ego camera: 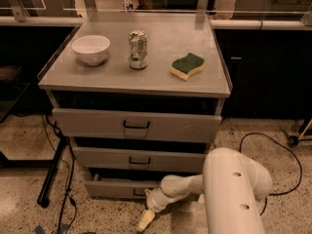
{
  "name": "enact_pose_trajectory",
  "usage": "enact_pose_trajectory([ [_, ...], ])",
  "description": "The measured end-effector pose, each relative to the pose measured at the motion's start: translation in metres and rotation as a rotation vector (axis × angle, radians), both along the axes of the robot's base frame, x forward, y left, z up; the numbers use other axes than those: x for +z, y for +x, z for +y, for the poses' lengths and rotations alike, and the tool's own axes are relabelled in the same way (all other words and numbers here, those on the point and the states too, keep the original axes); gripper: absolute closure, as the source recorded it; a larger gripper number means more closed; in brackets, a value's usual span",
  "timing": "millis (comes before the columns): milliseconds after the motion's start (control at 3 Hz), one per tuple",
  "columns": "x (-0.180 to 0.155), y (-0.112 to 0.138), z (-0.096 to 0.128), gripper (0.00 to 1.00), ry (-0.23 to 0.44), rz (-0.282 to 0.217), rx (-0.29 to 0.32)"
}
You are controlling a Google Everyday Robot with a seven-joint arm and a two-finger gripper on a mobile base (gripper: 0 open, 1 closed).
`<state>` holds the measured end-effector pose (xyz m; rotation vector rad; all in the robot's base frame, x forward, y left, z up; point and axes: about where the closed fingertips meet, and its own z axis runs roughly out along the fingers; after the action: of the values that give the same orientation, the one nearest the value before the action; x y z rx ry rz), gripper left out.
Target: Open bottom drawer
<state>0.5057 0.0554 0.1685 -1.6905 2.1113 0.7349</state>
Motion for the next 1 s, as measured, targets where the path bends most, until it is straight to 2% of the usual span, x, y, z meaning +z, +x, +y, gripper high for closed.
enact_pose_trajectory([
  [1000,-0.0006,-0.001,0.0005,0.0,-0.022,0.028,0.008],
])
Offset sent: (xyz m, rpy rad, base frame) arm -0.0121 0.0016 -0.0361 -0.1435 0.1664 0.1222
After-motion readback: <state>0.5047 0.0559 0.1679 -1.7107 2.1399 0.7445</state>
